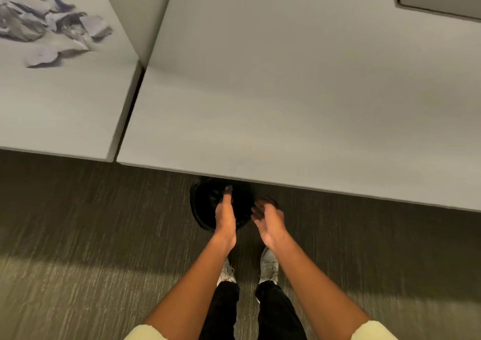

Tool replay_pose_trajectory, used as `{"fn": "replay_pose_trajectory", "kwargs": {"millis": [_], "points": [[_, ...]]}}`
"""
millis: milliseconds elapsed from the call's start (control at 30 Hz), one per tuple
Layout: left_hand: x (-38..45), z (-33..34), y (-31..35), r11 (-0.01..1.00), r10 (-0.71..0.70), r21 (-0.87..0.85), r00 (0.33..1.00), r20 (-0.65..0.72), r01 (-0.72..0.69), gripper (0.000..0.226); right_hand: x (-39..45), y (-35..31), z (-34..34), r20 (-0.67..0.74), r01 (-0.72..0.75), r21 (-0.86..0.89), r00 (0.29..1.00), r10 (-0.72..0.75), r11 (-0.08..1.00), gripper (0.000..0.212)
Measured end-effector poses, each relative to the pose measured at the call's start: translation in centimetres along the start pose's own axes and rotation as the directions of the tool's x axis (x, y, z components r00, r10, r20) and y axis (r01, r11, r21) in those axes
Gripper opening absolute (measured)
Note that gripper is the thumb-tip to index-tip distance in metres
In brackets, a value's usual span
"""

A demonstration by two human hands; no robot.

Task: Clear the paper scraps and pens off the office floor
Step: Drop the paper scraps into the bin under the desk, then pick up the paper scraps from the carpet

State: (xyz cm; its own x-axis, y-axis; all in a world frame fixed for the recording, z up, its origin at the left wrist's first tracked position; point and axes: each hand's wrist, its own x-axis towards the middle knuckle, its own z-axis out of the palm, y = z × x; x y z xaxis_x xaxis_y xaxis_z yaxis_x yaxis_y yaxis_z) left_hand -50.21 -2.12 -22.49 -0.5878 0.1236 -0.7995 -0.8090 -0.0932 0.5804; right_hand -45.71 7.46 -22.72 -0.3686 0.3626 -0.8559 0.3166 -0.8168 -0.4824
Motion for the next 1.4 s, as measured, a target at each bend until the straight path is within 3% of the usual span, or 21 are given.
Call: {"fn": "replay_pose_trajectory", "kwargs": {"millis": [267,367,433,667,1033,1400], "points": [[-6.0,5.1,-2.9,0.957,-0.068,0.289,0.976,0.206,0.006,0.053,-2.9,-2.0,-7.1,-0.051,0.056,0.169,0.998,-0.048,0.984,0.02],[-8.4,7.6,-4.6,0.913,-0.083,0.406,0.947,0.31,-0.053,0.031,-4.2,-2.6,-10.4,-0.092,0.095,0.245,0.993,-0.075,0.965,0.019],[-9.9,9.5,-5.8,0.873,-0.099,0.477,0.919,0.382,-0.104,0.023,-5.0,-3.0,-12.9,-0.126,0.119,0.309,0.989,-0.083,0.943,0.019],[-14.7,16.4,-12.0,0.685,-0.195,0.692,0.857,0.476,-0.229,0.026,-7.4,-4.3,-23.3,-0.284,0.207,0.476,0.956,-0.073,0.855,0.016],[-23.9,28.5,-25.8,0.534,-0.312,0.766,0.758,0.573,-0.359,0.018,-12.1,-6.7,-42.4,-0.462,0.374,0.645,0.885,-0.049,0.666,0.006],[-32.5,36.3,-38.8,0.285,-0.49,0.779,0.614,0.619,-0.558,0.019,-18.0,-5.5,-59.8,-0.616,0.531,0.716,0.786,0.052,0.454,0.005]]}}
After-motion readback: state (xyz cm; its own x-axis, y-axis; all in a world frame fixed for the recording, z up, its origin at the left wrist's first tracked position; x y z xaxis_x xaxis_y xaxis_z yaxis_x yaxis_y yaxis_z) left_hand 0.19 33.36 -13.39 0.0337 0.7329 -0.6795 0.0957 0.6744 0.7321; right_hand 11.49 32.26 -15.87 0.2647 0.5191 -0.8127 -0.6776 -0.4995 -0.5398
